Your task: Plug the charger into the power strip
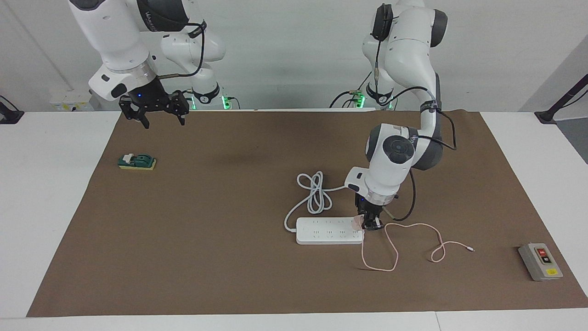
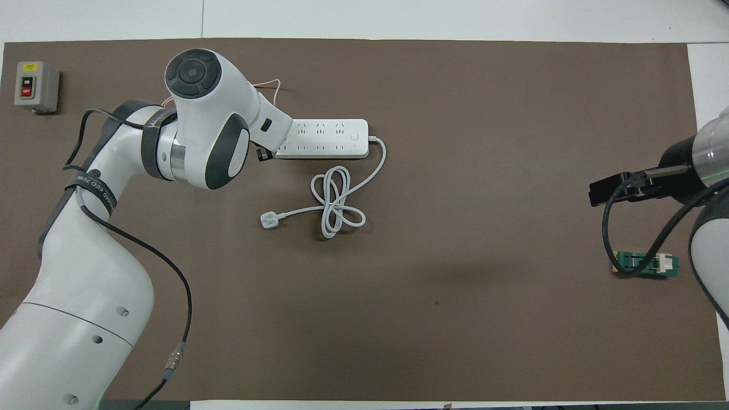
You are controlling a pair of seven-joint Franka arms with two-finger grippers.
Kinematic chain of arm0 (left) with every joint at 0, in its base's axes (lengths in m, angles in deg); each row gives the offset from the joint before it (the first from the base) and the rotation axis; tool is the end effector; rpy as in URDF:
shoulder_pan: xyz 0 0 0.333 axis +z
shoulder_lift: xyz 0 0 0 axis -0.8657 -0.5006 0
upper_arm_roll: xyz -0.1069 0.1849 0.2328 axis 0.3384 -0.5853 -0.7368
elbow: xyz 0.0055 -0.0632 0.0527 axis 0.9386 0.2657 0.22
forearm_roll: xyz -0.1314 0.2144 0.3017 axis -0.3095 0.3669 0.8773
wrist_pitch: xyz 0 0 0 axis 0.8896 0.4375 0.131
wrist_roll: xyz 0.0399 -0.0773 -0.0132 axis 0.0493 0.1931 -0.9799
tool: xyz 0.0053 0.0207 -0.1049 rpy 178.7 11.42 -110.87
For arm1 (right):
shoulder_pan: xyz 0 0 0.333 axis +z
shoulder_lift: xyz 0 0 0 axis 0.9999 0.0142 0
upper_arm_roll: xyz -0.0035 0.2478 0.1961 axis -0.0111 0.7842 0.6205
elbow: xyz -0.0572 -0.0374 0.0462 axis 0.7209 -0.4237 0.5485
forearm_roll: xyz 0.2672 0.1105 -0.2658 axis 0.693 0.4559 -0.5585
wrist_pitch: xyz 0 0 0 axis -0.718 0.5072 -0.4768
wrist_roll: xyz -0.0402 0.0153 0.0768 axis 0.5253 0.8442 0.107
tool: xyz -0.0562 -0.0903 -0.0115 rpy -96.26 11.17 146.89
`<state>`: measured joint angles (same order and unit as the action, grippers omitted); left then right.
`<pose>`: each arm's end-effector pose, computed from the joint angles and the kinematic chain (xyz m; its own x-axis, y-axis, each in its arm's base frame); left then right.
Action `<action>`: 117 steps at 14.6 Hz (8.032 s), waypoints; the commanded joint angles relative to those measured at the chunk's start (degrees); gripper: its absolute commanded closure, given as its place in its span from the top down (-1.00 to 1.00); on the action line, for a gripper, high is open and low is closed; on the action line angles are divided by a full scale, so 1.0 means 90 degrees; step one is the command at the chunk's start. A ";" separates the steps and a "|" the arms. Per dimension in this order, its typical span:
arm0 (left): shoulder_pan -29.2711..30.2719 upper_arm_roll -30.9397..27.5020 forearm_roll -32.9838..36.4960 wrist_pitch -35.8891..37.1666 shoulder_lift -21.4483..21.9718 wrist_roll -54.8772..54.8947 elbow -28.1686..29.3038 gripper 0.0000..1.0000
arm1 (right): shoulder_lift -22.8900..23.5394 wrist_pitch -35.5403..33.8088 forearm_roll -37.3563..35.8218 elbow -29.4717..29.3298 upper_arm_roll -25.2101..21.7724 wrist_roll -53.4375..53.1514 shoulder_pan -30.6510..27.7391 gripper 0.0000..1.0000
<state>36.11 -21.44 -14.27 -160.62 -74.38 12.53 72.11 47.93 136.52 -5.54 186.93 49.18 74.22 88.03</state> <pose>0.6585 -0.2654 0.3457 0.1644 -0.9844 0.0632 -0.9833 -0.1686 -0.0683 0.5306 0.0366 0.6013 0.9941 0.0916 -0.0578 0.0912 -0.9958 -0.0097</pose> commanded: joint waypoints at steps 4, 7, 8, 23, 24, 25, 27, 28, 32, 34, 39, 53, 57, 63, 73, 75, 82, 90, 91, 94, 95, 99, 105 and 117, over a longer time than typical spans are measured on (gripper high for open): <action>-0.0075 0.0017 0.0040 0.0033 -0.0056 0.0089 0.0222 -1.00 | -0.0075 -0.0086 0.0070 0.0029 0.0043 -0.0093 -0.0087 1.00; -0.0075 0.0027 0.0050 0.0286 -0.0027 0.0089 0.0213 -1.00 | -0.0075 -0.0086 0.0070 0.0029 0.0052 -0.0093 -0.0087 1.00; -0.0075 0.0027 0.0050 0.0365 -0.0008 0.0089 0.0213 -1.00 | -0.0075 -0.0086 0.0070 0.0029 0.0052 -0.0093 -0.0087 1.00; -0.0231 0.0027 0.0089 -0.0405 0.0080 0.0177 0.0740 -1.00 | -0.0075 -0.0086 0.0070 0.0029 0.0052 -0.0093 -0.0087 1.00; -0.0231 0.0027 0.0098 -0.0464 0.0061 0.0177 0.0740 -1.00 | -0.0075 -0.0086 0.0070 0.0029 0.0052 -0.0093 -0.0087 1.00; -0.0251 0.0027 0.0108 -0.0494 0.0022 0.0177 0.0740 -1.00 | -0.0075 -0.0086 0.0070 0.0029 0.0043 -0.0093 -0.0087 1.00; -0.0251 0.0017 0.0195 -0.0484 -0.0017 0.0196 0.0721 -1.00 | -0.0075 -0.0086 0.0070 0.0029 0.0043 -0.0093 -0.0087 1.00; -0.0222 0.0027 0.0302 -0.0426 -0.0056 0.0187 0.0691 -1.00 | -0.0075 -0.0086 0.0070 0.0029 0.0052 -0.0093 -0.0087 1.00; -0.0144 0.0027 0.0323 -0.0444 -0.0202 0.0545 0.0487 -1.00 | -0.0075 -0.0086 0.0070 0.0029 0.0043 -0.0093 -0.0087 1.00; -0.0026 0.0037 0.0255 -0.0261 -0.0455 0.0723 0.0098 -1.00 | -0.0075 -0.0086 0.0070 0.0029 0.0043 -0.0093 -0.0087 1.00; 0.0052 0.0154 -0.0028 0.0443 -0.0838 0.1055 -0.0373 -1.00 | -0.0075 -0.0086 0.0070 0.0029 0.0052 -0.0093 -0.0087 1.00; 0.0032 0.0125 -0.0146 0.0053 -0.0613 0.1085 -0.0305 -0.81 | -0.0075 -0.0086 0.0070 0.0029 0.0043 -0.0093 -0.0087 1.00; 0.0032 0.0115 -0.0146 0.0073 -0.0457 0.1095 -0.0305 -0.34 | -0.0075 -0.0086 0.0070 0.0020 0.0052 -0.0093 -0.0087 1.00; 0.0062 0.0076 -0.0146 0.0151 -0.0174 0.1104 -0.0305 0.99 | -0.0075 -0.0086 0.0070 0.0020 0.0052 -0.0093 -0.0087 1.00; 0.0364 0.0076 -0.0165 0.1086 0.1094 0.1036 -0.0207 1.00 | -0.0075 -0.0086 0.0070 0.0029 0.0043 -0.0093 -0.0097 1.00; 0.0500 0.0057 -0.0185 0.1526 0.1407 0.1026 -0.0217 1.00 | -0.0075 -0.0086 0.0070 0.0020 0.0043 -0.0093 -0.0096 1.00; 0.1418 0.0037 -0.0185 0.2805 0.2520 -0.0404 -0.0207 1.00 | -0.0075 -0.0076 0.0070 0.0020 0.0033 -0.0103 -0.0106 1.00; 0.1750 -0.0285 -0.0146 0.3344 0.3010 -0.4948 -0.0207 1.00 | -0.0075 -0.0076 0.0070 0.0029 0.0033 -0.0103 -0.0106 1.00; 0.1848 -0.0285 -0.0146 0.3354 0.3068 -0.5153 -0.0198 1.00 | -0.0075 -0.0076 0.0070 0.0029 0.0033 -0.0113 -0.0106 1.00; 0.1976 -0.0285 -0.0136 0.3587 0.3234 -0.6052 -0.0100 1.00 | -0.0075 -0.0076 0.0070 0.0020 0.0033 -0.0103 -0.0106 1.00; 0.2024 -0.0285 -0.0136 0.3598 0.3244 -0.6170 -0.0071 1.00 | -0.0075 -0.0067 0.0070 0.0029 0.0033 -0.0103 -0.0097 1.00; 0.2152 -0.0276 -0.0136 0.3793 0.3293 -0.6618 -0.0012 1.00 | -0.0075 -0.0076 0.0070 0.0020 0.0033 -0.0103 -0.0096 1.00; 0.2277 -0.0188 -0.0048 0.4213 0.3303 -0.7029 -0.0022 1.00 | -0.0075 -0.0067 0.0070 0.0020 0.0043 -0.0103 -0.0087 1.00; 0.2943 0.0310 -0.0028 0.4360 0.3636 -0.7109 0.0105 1.00 | -0.0075 -0.0067 0.0070 0.0020 0.0043 -0.0103 -0.0087 1.00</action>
<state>62.01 -19.46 -14.89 -121.16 -42.42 -50.79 71.01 47.93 136.51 -5.54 186.93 49.07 74.19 87.97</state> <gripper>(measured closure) 0.000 0.000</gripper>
